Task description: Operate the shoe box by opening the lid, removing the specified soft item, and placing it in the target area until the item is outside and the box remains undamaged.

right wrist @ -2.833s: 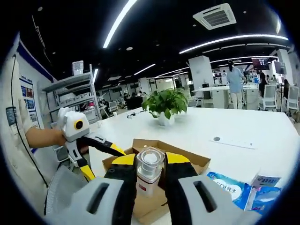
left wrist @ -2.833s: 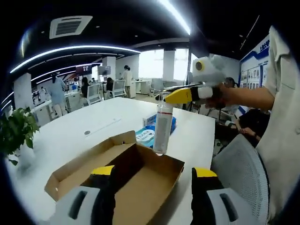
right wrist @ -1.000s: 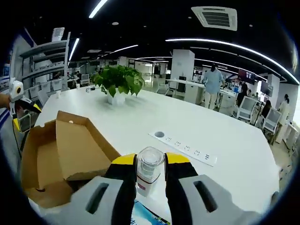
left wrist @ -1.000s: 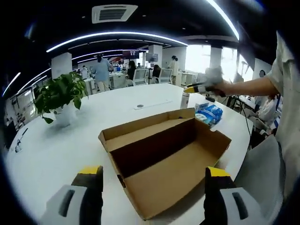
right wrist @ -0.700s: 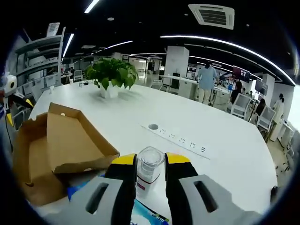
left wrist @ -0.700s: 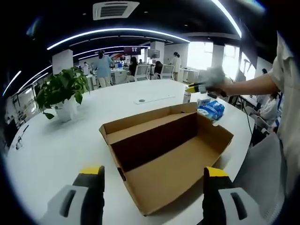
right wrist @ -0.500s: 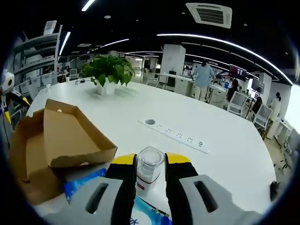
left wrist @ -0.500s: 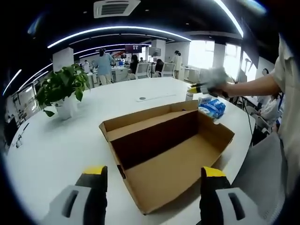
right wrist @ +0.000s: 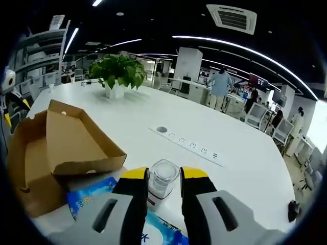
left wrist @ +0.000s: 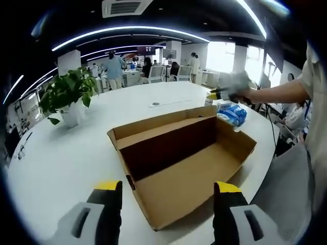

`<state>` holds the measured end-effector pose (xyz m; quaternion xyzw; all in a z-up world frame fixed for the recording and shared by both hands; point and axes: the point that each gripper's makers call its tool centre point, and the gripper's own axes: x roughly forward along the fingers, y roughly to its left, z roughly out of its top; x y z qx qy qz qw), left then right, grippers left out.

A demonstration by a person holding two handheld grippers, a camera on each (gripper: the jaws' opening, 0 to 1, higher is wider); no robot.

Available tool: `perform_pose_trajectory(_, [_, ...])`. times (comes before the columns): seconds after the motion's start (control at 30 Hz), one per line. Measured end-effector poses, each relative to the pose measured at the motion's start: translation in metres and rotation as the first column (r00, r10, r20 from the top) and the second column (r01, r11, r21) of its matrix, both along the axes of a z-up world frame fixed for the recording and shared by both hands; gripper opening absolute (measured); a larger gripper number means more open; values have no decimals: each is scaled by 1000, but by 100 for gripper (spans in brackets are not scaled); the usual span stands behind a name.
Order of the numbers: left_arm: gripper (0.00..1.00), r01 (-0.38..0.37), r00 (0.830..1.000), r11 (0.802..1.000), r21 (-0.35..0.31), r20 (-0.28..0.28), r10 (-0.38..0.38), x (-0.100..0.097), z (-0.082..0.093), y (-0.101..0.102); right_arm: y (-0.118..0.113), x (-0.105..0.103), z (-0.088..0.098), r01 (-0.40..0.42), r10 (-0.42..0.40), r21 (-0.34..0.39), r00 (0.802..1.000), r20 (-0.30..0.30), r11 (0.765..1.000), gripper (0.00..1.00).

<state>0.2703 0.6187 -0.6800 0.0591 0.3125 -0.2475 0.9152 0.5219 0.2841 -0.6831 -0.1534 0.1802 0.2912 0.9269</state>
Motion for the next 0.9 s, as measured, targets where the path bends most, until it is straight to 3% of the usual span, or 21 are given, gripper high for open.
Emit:
perform_pose_trajectory(0.27, [70,-13,1000,1000,8,-18,14,-4,-4,4,6,-14,8,-14,14,-22,1000,-1,1000,22])
perform_pose_trajectory(0.63, [68,-34,998,999,30,-54,36,-8,-14,10,0,-6,4,-24,24,-51,1000,5,998,23])
perform_pose_trajectory(0.9, [55,-79,994,995,54,-70,83,-7,-20,18,5,-14,31,-13,14,-29,999,38,999,22])
